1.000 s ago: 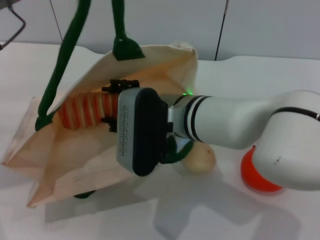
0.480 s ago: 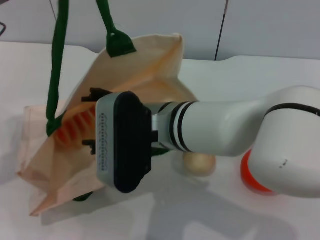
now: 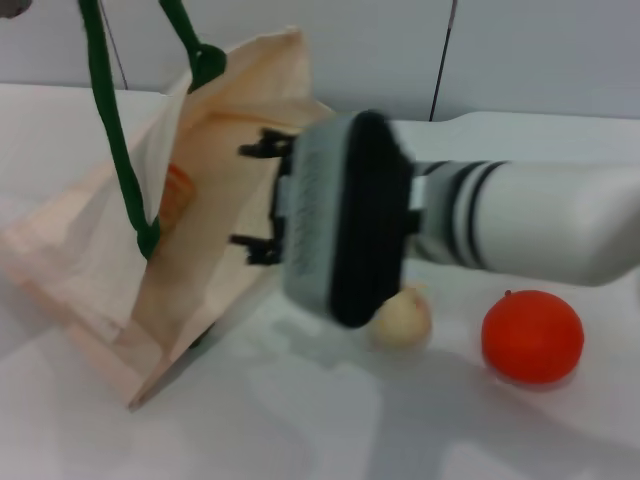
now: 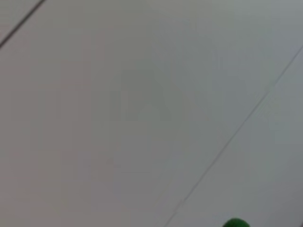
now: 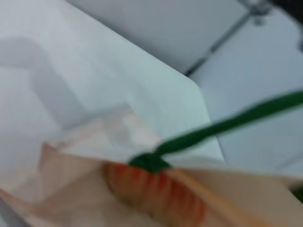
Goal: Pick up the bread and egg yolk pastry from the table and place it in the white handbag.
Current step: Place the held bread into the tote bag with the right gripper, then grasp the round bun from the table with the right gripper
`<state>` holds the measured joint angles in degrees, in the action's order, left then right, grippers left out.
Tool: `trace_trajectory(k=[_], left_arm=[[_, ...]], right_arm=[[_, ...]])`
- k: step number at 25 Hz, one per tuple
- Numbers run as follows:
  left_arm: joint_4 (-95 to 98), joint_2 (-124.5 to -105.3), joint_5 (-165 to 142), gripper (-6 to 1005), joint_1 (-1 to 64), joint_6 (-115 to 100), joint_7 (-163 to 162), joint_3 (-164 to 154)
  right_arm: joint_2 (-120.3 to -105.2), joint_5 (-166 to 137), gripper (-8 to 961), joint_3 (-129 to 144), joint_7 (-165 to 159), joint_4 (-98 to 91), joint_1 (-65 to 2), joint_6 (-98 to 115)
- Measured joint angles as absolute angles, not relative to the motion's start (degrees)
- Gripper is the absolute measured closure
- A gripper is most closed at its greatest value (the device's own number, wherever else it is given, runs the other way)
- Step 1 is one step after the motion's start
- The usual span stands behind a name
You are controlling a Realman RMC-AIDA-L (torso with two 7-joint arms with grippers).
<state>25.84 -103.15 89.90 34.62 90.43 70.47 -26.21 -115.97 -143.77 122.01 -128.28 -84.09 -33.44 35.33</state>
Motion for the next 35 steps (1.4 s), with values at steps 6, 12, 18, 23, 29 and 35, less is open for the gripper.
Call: trace_trajectory(k=[6, 12, 18, 23, 29, 35], left_arm=[[25.8, -103.34, 89.28, 885, 34.29, 88.75, 71.22, -26.82], [25.74, -103.65, 88.93, 885, 34.28, 88.54, 71.63, -26.67], [25.15, -103.73, 88.88, 885, 34.81, 88.5, 71.64, -26.95], [25.13, -103.8, 88.85, 885, 34.88, 88.68, 71.64, -27.01], [24.45, -103.63, 88.25, 885, 35.49, 88.49, 71.7, -27.0], [23.04, -103.16, 88.25, 885, 35.22, 88.28, 72.56, -26.33]], right_arm=[[-116.02, -143.44, 50, 114.38, -127.33, -86.25, -28.24, 42.47], [-115.97, -139.98, 51, 108.69, -126.16, -84.68, -27.03, 50.29], [-115.94, -132.01, 52, 101.95, -121.42, -78.85, -28.74, 60.29], [-115.99, -129.78, 53, 100.71, -120.56, -71.5, -32.7, 61.97], [-116.11, -129.02, 53, 100.47, -120.56, -65.8, -36.18, 62.2], [-115.98, -128.04, 52, 98.86, -120.45, -63.93, -36.94, 62.35]])
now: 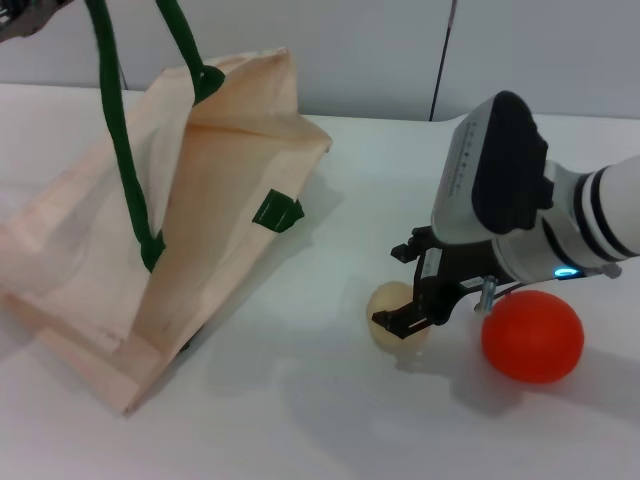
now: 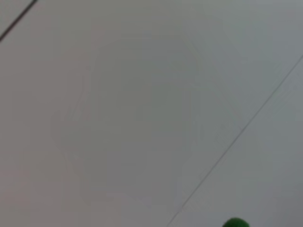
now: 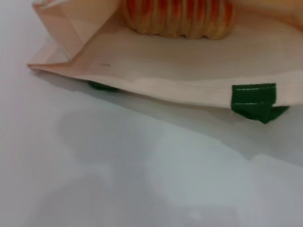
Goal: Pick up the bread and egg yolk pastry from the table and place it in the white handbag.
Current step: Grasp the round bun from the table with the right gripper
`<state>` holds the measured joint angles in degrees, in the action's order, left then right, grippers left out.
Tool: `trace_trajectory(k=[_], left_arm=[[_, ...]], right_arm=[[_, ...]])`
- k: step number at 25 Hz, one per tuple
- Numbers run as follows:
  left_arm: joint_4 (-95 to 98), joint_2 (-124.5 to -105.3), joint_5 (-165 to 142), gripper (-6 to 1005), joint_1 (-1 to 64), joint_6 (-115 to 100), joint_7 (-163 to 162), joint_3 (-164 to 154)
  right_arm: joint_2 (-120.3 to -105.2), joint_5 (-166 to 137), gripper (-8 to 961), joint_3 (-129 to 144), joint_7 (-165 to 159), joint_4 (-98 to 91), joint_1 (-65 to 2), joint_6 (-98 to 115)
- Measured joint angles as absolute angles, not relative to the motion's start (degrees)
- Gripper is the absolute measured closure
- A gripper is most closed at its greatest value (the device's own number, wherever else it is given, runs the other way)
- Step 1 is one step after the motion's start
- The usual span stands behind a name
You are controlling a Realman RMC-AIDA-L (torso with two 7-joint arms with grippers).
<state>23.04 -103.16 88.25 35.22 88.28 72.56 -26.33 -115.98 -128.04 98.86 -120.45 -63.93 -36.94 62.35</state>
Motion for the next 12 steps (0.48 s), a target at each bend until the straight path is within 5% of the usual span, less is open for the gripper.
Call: trace_trajectory(k=[12], left_arm=[[23.02, -103.0, 88.7, 885, 34.58, 88.05, 72.56, -26.19]], right_arm=[[-115.93, -127.88, 53, 91.38, -118.55, -60.71, -38.7, 68.92]])
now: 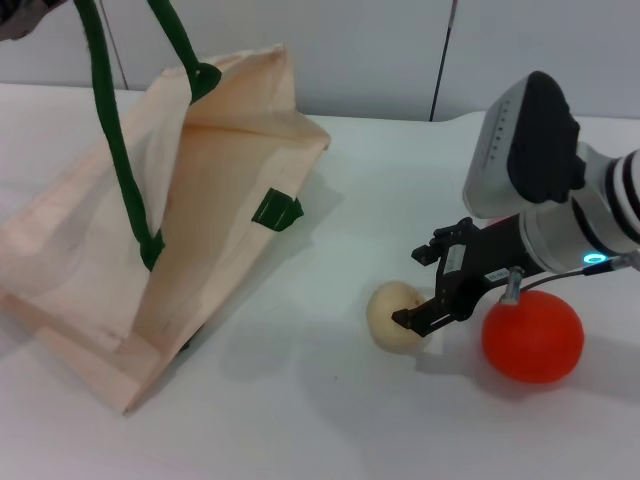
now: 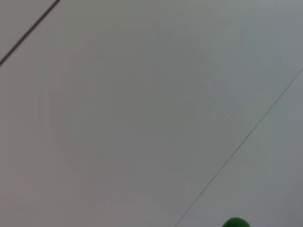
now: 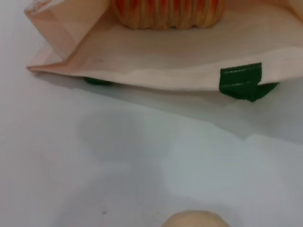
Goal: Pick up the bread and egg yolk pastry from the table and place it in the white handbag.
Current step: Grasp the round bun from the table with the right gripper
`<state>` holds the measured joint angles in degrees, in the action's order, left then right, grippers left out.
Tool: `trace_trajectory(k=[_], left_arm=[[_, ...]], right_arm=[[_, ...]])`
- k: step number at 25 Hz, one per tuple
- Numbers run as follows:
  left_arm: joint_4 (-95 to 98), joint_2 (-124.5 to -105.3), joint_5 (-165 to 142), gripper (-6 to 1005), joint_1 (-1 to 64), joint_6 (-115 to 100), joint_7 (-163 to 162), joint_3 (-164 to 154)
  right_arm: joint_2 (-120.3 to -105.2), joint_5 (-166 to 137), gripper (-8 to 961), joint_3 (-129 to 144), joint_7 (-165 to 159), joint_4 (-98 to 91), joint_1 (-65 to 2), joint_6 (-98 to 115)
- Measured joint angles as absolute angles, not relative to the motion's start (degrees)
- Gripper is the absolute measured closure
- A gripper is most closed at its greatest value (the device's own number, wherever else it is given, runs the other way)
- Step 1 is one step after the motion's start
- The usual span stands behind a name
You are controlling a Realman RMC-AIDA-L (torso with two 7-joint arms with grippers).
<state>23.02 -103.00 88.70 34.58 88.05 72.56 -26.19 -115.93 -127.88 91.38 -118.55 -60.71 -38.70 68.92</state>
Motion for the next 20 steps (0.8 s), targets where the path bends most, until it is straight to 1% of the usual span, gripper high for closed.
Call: trace_trajectory(k=[8, 20], left_arm=[[23.03, -103.0, 88.72, 885, 34.99, 87.96, 72.56, -26.19], [23.03, -103.01, 88.68, 886, 35.16, 87.9, 72.5, -26.19]], right_arm=[[-116.21, -127.4, 53, 92.16, -117.56, -49.67, -46.16, 68.91], [-116.18, -125.09, 52, 92.61, -115.81, -40.77, -50.74, 68.39]])
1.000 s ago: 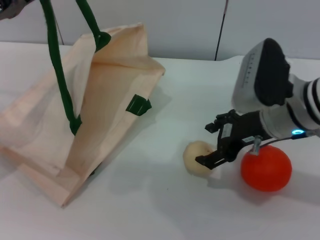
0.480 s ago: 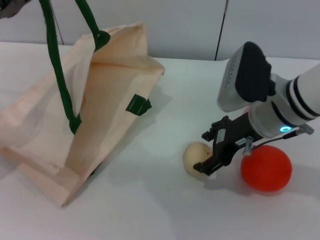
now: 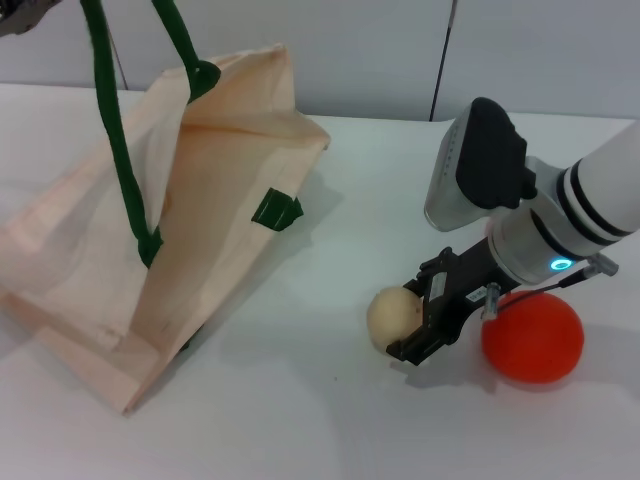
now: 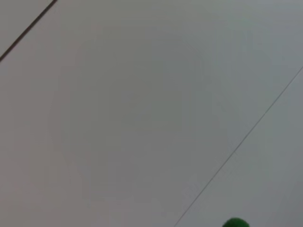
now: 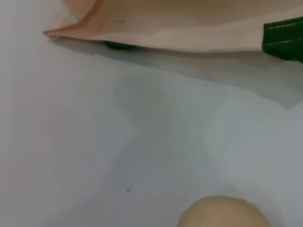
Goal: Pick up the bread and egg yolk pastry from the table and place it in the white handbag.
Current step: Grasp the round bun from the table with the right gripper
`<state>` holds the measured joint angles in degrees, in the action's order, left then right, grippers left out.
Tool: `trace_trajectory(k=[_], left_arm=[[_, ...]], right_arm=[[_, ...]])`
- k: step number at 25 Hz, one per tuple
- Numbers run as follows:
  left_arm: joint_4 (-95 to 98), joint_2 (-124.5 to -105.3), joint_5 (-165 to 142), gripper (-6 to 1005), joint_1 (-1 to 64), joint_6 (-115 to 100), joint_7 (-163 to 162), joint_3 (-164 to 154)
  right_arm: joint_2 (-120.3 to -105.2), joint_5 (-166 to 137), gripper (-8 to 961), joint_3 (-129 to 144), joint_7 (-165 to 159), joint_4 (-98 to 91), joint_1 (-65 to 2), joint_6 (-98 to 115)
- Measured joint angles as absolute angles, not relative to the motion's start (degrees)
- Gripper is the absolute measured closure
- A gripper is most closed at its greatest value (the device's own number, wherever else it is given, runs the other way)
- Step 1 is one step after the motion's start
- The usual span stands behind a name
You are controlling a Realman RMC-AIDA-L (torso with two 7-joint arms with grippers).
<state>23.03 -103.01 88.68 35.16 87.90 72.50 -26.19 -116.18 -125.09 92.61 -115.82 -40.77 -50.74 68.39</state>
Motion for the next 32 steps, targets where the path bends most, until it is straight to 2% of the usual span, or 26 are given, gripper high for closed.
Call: trace_trajectory(k=[14, 32], left_arm=[[23.03, -103.09, 88.77, 886, 35.16, 87.79, 72.6, -26.19], [22.94, -103.09, 88.77, 886, 35.15, 87.8, 72.51, -26.19]], right_arm=[[-116.51, -122.79, 73, 94.05, -115.29, -35.87, -53.75, 65.96], [-116.5, -121.21, 207, 94.33, -113.67, -35.15, -54.39, 66.54]])
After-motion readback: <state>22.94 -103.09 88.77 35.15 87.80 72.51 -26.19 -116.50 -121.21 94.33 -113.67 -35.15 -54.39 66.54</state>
